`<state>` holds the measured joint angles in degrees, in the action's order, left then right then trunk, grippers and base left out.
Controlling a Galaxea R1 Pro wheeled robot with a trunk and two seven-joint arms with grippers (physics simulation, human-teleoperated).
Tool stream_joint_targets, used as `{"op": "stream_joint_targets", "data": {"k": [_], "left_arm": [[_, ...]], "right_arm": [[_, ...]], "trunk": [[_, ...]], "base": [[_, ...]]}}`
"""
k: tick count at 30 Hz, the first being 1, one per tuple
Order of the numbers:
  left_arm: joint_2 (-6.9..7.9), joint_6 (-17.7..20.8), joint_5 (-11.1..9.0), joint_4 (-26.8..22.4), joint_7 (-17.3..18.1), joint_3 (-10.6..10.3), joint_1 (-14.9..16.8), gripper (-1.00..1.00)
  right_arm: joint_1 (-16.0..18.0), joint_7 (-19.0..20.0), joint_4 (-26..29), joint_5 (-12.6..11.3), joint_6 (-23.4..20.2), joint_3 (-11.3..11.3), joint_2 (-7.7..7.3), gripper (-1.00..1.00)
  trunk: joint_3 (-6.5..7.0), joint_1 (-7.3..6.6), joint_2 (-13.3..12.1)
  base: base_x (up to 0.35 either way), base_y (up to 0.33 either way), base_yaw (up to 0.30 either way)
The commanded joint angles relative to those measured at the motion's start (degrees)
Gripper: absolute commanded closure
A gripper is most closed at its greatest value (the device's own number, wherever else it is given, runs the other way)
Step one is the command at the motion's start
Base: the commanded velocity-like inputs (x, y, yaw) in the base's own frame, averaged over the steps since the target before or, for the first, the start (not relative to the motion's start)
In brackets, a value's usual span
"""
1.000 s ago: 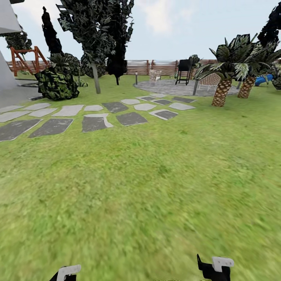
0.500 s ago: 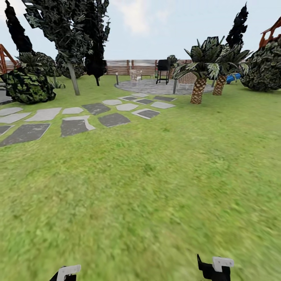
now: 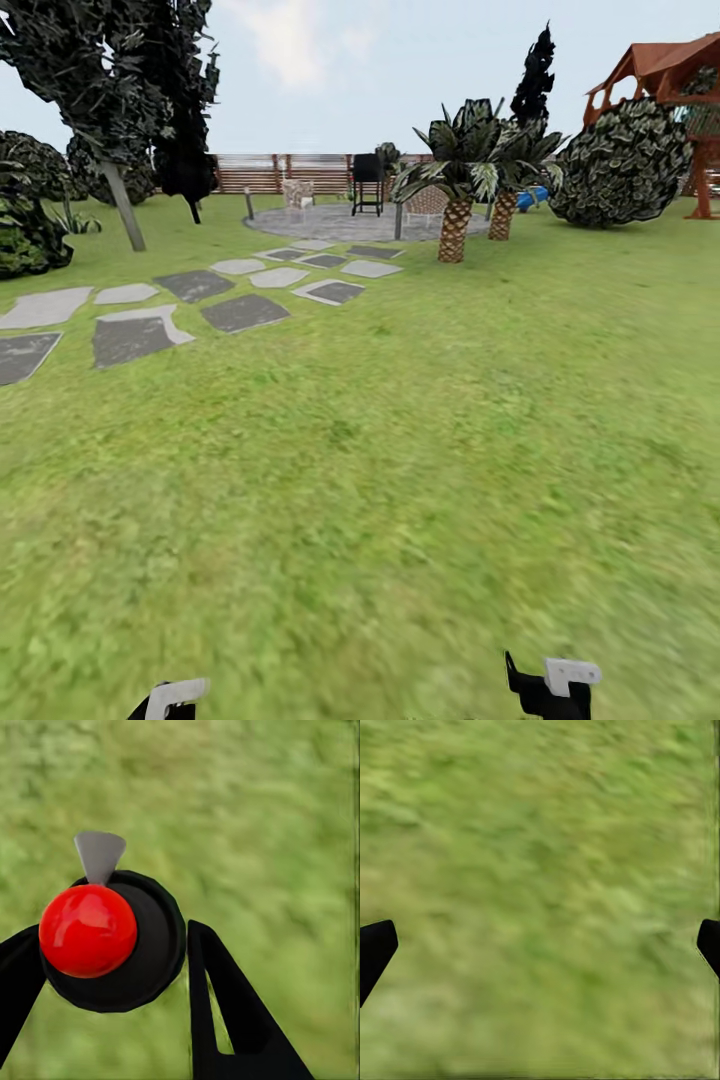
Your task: In the garden, pick up the pesticide atomizer on the floor and spray pesticide onto both trees until each tree trunk is fully covered.
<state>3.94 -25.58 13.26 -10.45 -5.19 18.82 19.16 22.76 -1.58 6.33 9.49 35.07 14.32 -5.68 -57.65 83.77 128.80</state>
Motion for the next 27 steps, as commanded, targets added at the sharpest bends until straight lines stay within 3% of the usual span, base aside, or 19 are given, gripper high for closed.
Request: {"op": "stream_joint_targets", "data": {"k": [1,27], "left_arm": [[-0.01,0.00,0.01,-0.01,0.00,-0.03,0.00,1.00],[-0.03,0.00,0.01,-0.01,0.00,-0.01,0.00,1.00]], "right_arm": [[0.00,0.00,0.00,0.00,0.00,0.00,-0.02,-1.00],[0.00,-0.01,0.00,0.00,0.00,0.00,0.01,-1.00]], "trunk": [[0.03,0.00,0.00],[0.15,0.00,0.00]], "base": [[0.000,0.000,-0.300],[0.000,0.000,-0.300]]}}
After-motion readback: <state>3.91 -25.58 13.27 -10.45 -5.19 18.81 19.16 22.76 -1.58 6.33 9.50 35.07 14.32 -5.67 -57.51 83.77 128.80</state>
